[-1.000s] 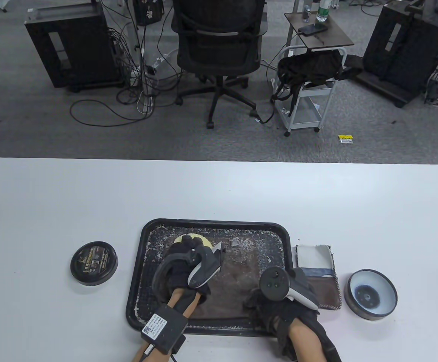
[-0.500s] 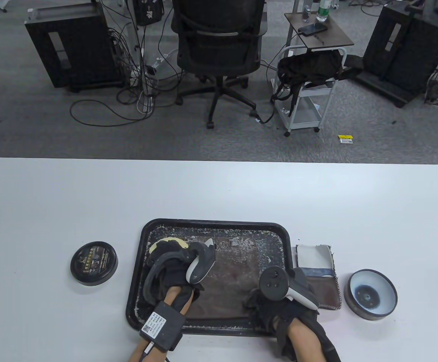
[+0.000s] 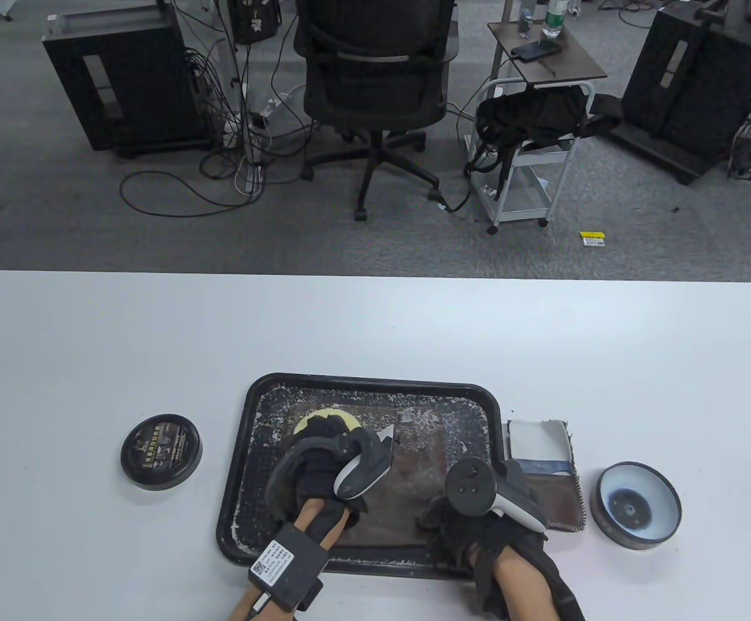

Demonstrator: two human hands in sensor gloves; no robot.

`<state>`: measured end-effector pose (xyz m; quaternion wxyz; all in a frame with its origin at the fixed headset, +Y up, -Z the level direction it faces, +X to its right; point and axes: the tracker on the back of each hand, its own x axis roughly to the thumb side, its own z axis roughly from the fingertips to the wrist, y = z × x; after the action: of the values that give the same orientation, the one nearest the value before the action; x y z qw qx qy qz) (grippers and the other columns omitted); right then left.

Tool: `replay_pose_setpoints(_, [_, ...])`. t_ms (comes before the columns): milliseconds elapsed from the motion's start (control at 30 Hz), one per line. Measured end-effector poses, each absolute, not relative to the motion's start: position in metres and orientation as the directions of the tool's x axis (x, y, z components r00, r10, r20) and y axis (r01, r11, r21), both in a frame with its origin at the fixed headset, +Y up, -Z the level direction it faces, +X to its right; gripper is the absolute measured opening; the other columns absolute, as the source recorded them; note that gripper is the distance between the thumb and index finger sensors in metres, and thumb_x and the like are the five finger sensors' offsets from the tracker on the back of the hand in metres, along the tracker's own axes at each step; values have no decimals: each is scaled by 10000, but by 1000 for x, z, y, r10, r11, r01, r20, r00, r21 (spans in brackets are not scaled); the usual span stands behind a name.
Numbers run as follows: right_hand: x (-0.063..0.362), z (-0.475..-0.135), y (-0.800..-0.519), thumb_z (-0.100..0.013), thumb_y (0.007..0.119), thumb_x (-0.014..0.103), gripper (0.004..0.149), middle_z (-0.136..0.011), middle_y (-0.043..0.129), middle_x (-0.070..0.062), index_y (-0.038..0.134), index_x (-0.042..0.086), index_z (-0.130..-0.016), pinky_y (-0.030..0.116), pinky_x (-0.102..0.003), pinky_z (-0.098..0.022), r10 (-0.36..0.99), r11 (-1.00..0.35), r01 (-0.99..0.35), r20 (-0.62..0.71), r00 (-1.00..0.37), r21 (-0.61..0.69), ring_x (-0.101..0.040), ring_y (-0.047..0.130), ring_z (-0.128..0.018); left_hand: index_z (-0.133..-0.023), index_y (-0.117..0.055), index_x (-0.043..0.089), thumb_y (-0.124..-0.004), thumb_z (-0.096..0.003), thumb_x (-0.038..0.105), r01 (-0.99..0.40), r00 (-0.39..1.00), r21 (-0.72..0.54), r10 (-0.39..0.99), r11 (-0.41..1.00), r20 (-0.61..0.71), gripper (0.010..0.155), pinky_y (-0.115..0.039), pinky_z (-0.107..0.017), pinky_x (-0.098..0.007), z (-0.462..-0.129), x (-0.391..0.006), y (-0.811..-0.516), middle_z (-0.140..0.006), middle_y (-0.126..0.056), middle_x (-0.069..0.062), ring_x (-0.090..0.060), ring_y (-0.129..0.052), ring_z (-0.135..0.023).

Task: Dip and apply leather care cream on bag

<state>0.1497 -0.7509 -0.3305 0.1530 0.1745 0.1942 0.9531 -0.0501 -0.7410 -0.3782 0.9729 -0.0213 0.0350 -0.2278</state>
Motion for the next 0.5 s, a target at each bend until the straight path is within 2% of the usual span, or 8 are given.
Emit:
replay_pose_setpoints(233, [149, -330, -751, -390, 761, 132, 469, -922, 801, -69, 901, 261, -819, 778, -504, -576, 348, -881, -211, 279, -895, 423, -152, 1040, -452, -951, -676, 346, -809, -384, 456, 345, 938, -9, -345, 938, 44, 593, -817, -459, -346, -369, -21, -737, -962, -815, 34, -214, -972, -591])
replay_pose_setpoints(367, [149, -330, -751, -390, 761, 132, 468, -921, 801, -73, 903, 258, -818, 778, -504, -576, 348, -882, -211, 280, -895, 422, -156, 1042, -462, -954, -672, 340, -806, -383, 465, 232, 967, 5, -231, 973, 105, 600, -825, -443, -344, -368, -10, -735, -958, -818, 28, -211, -982, -572])
replay_pose_setpoints(500, [148, -330, -751, -390, 761, 132, 469, -921, 801, -73, 901, 257, -820, 780, -504, -574, 349, -882, -212, 280, -894, 422, -157, 1043, -464, -955, -668, 339, -804, -383, 471, 175, 969, 23, -176, 984, 171, 602, -827, -441, -342, -367, -1, -734, -961, -812, 28, -208, -983, -569])
